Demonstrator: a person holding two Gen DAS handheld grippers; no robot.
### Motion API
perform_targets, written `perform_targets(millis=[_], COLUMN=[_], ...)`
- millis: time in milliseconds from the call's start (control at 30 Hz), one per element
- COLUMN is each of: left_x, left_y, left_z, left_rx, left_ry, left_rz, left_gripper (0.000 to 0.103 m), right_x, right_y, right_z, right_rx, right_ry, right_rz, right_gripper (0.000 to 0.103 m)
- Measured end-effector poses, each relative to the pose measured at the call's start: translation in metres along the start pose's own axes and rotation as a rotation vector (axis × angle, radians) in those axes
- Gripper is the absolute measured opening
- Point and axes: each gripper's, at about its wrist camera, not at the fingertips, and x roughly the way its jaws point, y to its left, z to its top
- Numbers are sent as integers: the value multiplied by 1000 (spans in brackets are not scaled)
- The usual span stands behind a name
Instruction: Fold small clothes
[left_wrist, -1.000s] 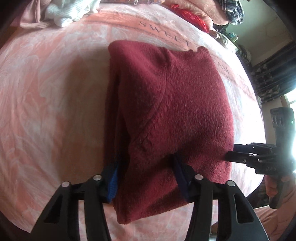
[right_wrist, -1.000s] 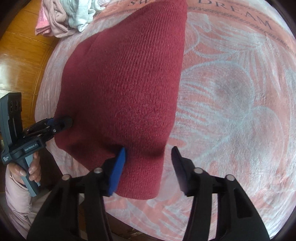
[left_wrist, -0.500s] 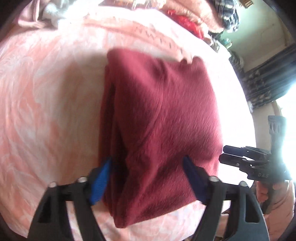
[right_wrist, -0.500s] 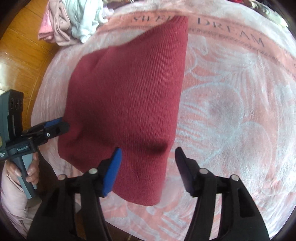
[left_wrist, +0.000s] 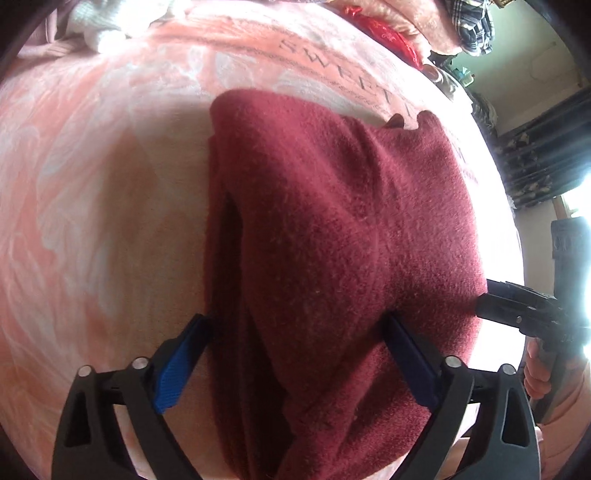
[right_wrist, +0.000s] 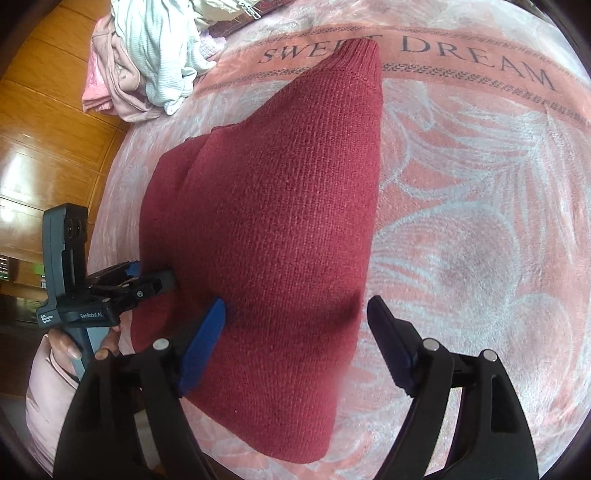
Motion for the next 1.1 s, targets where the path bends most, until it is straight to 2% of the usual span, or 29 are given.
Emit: perform_targets(millis=[100,300,333,367,400,433,567,633,733,900,1100], left_x=[12,23,26,27,27,27,22,19,13,3,0], left_y=[8,3,-1,-4,-5,-7,-5,-4,-9,-18,-79], left_z=[0,1,-2,-3,-4,-5,-6,-9,-13,-16,-6], left_rx=[-53,-15,1,14,17,16,-2,-12,6,16,66], left_ry=[10,17,19,20,17,19,4,-11,-36,-72,-107], left_rz=[-62,-121,-129,-127,-123,-136,-169,-189,-188,-217,-274], left_gripper=[100,99,96,93,85,74,56,46,40,36,35], right_x=[11,29,32,33,34,34,28,25,17,-5,-59], right_y=[-3,-13,-13,-11,-9,-6,0,2,2,-2,-39], right_z=[0,1,0,-2,-2,-2,-3,-6,-9,-10,-14], right_rx=[22,96,99,94,78,62,15,-1,-18,-50,-34], right_ry=[12,53,59,66,63,56,38,29,21,-4,-94], right_rz=[26,113,118,113,92,75,55,55,66,101,109], right_gripper=[85,88,88,86,84,79,62,57,53,48,47])
